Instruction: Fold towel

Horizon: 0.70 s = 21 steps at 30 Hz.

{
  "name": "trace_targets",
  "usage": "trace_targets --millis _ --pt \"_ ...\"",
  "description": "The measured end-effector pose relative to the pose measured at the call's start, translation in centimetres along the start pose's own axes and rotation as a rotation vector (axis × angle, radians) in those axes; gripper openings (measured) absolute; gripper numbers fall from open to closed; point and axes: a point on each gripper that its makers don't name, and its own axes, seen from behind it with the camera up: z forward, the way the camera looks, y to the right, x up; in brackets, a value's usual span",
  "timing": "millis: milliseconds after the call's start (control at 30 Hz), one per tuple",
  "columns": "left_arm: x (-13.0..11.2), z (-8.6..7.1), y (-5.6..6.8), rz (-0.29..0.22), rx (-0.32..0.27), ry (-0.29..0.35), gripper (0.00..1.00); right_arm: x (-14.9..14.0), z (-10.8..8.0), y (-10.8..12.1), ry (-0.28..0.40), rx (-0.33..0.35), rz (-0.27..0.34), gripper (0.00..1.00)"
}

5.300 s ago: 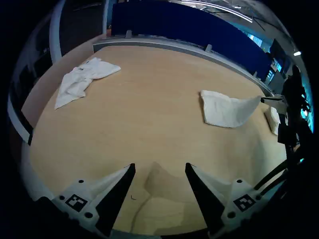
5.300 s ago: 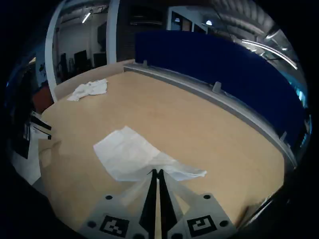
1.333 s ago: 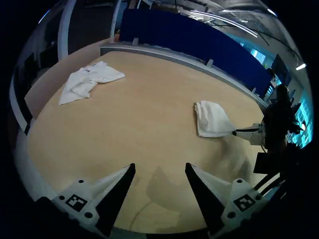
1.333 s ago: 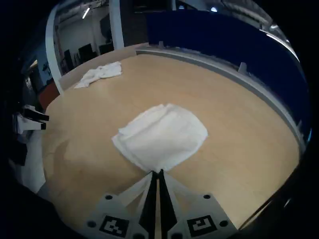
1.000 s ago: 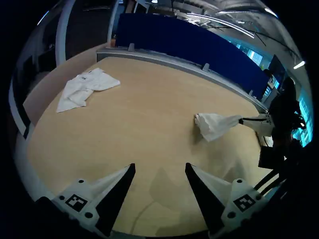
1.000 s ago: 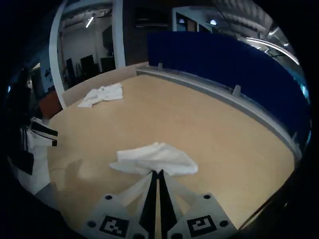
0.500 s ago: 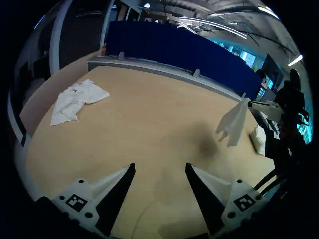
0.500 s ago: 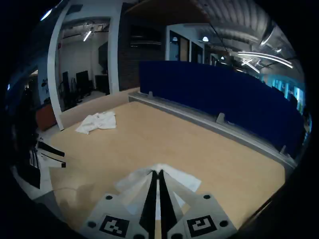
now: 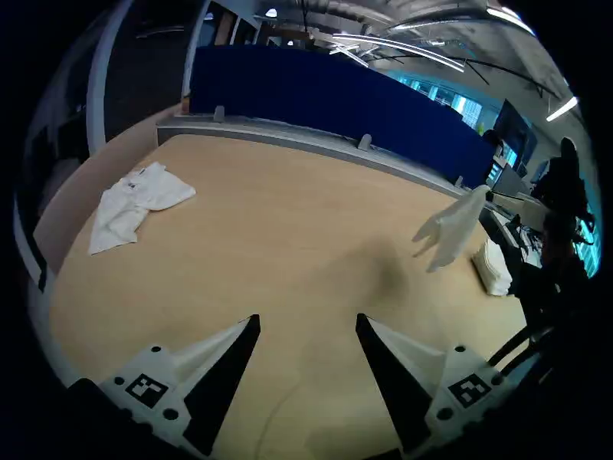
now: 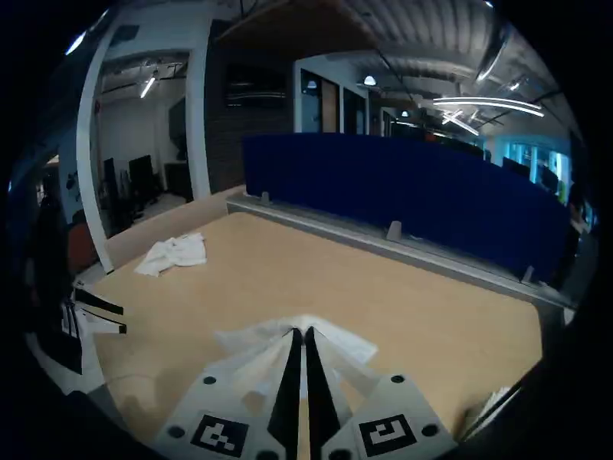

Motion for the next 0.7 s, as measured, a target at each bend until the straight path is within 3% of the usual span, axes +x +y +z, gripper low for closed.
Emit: trace_targets --millis 200,433,700 --pt "0.3 0.1 1.0 0.006 -0.01 -0.001 0.93 0.1 -2.9 4.6 0.002 -0.059 0.007 0.04" --pt "0.4 0.5 2.2 0.004 -0.022 -0.003 0.93 -0.2 -6.5 11.6 -0.001 -0.134 0.018 0.03" --pt "0.3 0.8 3.5 0.003 -0.026 -0.014 0.93 -1.1 -9.3 19.2 -0.025 -0.208 0.025 0.04"
